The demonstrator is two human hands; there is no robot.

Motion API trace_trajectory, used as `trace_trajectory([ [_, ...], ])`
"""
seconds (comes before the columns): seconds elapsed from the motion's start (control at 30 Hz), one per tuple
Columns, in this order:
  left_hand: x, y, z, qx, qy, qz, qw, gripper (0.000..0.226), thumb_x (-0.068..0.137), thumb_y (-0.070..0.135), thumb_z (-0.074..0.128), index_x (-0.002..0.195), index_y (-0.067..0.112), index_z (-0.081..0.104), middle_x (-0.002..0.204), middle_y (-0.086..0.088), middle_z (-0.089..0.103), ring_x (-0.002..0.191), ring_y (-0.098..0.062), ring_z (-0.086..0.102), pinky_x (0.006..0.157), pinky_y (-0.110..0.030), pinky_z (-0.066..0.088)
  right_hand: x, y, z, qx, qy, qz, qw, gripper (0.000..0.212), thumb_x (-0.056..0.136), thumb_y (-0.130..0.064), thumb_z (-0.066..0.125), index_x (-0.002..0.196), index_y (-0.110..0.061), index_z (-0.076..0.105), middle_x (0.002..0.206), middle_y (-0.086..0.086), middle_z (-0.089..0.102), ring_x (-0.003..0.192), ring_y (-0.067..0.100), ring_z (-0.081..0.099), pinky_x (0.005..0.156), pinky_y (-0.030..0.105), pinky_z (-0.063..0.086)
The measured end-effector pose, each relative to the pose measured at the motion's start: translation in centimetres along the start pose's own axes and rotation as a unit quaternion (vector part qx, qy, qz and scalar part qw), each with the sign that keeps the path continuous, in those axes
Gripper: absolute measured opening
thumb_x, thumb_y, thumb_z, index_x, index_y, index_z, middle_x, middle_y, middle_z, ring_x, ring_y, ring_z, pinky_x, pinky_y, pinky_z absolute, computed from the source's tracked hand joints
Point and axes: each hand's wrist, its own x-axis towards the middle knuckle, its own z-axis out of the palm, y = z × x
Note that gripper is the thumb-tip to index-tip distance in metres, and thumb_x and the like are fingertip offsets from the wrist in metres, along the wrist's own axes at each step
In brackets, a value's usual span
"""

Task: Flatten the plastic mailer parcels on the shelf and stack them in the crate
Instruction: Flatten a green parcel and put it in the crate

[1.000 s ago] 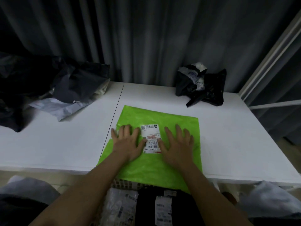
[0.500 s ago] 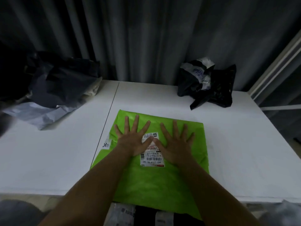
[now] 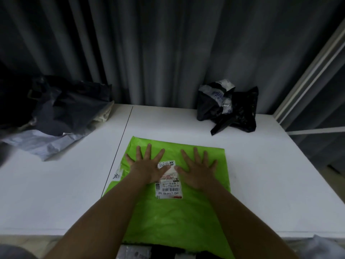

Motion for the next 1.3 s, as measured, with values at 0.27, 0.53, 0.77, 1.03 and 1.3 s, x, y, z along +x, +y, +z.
trace_trajectory([
  [0.27,0.6,1.5,-4.1,0.021,0.128,-0.005,0.992,0.072,0.092,0.067,0.016,0.151,0.033,-0.007,0.160,-0.011,-0.007,0.145,-0.040,-0.005,0.112,-0.063,0.005,1.2,4.6,-7.3,0.094,0.245,-0.024,0.965,0.050,0.093,-0.030,0.053,0.141,-0.016,0.044,0.147,0.014,0.037,0.135,0.034,0.031,0.109,0.043,0.031],
  [0.53,5.4,7.0,-10.3,-0.003,0.316,0.102,0.943,0.049,0.096,0.013,0.041,0.143,0.021,0.037,0.135,-0.007,0.048,0.120,-0.028,0.048,0.095,-0.036,0.039,7.5,5.9,-11.4,0.292,0.329,0.017,0.898,0.061,0.088,-0.036,0.065,0.137,-0.006,0.045,0.132,0.021,0.046,0.121,0.039,0.045,0.097,0.043,0.042],
  [0.77,8.7,8.4,-10.6,-0.164,0.308,0.152,0.925,0.043,0.096,0.012,0.040,0.138,0.023,0.046,0.130,-0.005,0.051,0.117,-0.024,0.050,0.090,-0.037,0.046,14.5,5.3,-12.8,0.322,0.306,0.112,0.889,0.076,0.086,-0.039,0.066,0.144,-0.005,0.030,0.145,0.019,0.034,0.135,0.040,0.030,0.108,0.044,0.030],
  [1.03,7.8,7.9,-10.9,-0.278,0.288,0.133,0.907,0.036,0.097,0.014,0.043,0.132,0.016,0.053,0.129,-0.010,0.052,0.113,-0.026,0.053,0.093,-0.035,0.045,12.3,4.7,-14.0,0.379,0.391,0.027,0.839,0.014,0.097,-0.016,0.050,0.098,-0.008,0.063,0.100,0.014,0.064,0.093,0.027,0.059,0.073,0.023,0.036],
  [1.3,-0.5,7.2,-14.9,-0.448,0.303,0.112,0.833,0.063,0.100,0.037,0.042,0.152,0.018,0.014,0.156,-0.007,0.019,0.135,-0.024,0.038,0.107,-0.029,0.030,2.3,1.5,-16.5,0.393,0.412,-0.108,0.815,0.013,0.093,-0.016,0.055,0.081,-0.015,0.052,0.068,-0.005,0.055,0.063,0.007,0.053,0.060,0.024,0.039],
])
